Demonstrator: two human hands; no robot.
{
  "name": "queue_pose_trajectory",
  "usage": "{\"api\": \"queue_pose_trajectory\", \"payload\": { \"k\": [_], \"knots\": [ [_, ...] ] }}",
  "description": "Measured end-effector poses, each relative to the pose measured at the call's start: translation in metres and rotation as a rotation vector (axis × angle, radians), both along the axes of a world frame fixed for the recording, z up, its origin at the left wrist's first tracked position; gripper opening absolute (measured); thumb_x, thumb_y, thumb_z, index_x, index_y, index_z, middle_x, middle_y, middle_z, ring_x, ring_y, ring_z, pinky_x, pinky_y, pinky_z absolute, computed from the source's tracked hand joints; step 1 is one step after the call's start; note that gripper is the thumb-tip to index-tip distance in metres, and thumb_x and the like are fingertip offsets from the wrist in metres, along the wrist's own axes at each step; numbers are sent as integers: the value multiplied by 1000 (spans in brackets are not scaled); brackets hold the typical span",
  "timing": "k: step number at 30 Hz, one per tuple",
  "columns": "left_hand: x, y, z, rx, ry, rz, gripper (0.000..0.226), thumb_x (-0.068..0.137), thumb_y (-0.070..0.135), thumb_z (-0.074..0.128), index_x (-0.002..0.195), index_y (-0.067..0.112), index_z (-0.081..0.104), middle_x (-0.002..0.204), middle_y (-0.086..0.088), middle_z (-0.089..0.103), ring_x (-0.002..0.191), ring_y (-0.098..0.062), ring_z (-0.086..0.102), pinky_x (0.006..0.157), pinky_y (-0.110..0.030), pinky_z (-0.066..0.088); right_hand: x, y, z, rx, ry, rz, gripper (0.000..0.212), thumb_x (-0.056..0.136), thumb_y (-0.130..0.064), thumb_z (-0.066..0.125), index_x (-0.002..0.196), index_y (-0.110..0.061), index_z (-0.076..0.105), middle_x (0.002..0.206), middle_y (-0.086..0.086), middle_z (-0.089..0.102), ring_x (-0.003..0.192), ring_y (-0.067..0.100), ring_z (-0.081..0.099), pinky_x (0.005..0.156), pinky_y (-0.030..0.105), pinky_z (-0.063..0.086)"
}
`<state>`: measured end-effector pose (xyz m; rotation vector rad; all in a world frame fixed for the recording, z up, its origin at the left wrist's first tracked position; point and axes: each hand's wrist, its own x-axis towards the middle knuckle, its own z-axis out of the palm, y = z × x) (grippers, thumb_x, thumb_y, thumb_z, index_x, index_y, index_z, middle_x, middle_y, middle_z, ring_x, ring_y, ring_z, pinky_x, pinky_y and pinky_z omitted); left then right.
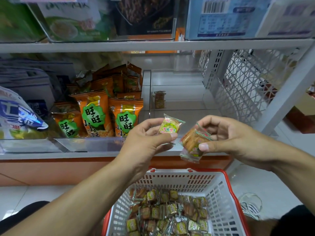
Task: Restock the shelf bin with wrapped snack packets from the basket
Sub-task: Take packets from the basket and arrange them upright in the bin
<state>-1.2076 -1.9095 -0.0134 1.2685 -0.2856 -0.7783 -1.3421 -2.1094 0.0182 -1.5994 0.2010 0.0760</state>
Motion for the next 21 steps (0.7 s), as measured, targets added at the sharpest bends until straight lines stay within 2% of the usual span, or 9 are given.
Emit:
{"api": "queue_pose_trajectory", "payload": {
  "k": [4,6,10,13,16,17,19,20,21],
  "knots": [
    [-1,2,-2,44,-135,-72,33,84,5,80,112,22,76,111,-5,79,99,-22,76,78,-28,61,5,6,-7,63,-31,-79,49,68,-8,83,113,-4,64,116,12,72,105,26,71,87,29,58],
    [-2,2,-3,20,-129,-99,27,90,6,73,110,24,78,114,-5,78,106,-23,74,84,-31,61,7,11,-11,91,-43,-152,51,66,-10,84,113,-5,66,121,12,71,102,28,73,86,30,59],
    [-2,0,-3,15,-151,-119,33,98,3,58,108,26,80,115,-3,77,108,-18,73,81,-27,59,11,18,-15,39,-52,-224,55,64,-14,85,117,-14,68,120,5,72,100,29,74,90,30,58],
    [-4,-1,-1,25,-173,-152,36,101,6,51,115,25,78,118,-1,76,113,-16,71,80,-24,58,14,19,-15,20,-33,-172,67,71,-6,82,132,-22,59,122,7,72,107,26,72,97,30,56],
    [-6,-2,2,34,-222,-149,38,102,6,51,123,26,75,124,3,74,118,-12,68,91,-26,57,20,18,-12,-42,-43,-49,60,76,1,77,132,-12,60,125,9,71,114,21,69,101,28,52],
    [-7,-2,2,60,-317,-114,37,102,7,54,125,27,74,128,6,71,122,-9,65,98,-27,54,23,17,-11,-66,-48,-35,57,76,0,78,130,-9,61,123,10,72,114,22,69,101,29,52],
    [-7,-2,1,174,-640,-4,37,100,15,62,130,34,67,137,15,59,131,0,52,111,-26,40,33,12,-10,-118,-68,-115,55,75,-4,81,126,-8,63,119,9,73,112,23,69,102,30,53],
    [-8,-1,1,237,-773,39,40,97,21,65,133,39,61,144,17,50,137,1,43,114,-24,33,42,8,-11,-186,-86,-188,53,75,-7,83,124,-10,63,117,6,74,110,22,70,101,30,53],
    [-8,-2,0,301,-830,61,47,96,26,66,137,43,54,152,18,40,143,0,33,115,-23,26,52,3,-14,-305,-101,-265,52,74,-11,86,121,-13,65,114,2,74,107,19,71,99,28,53]
  ]
}}
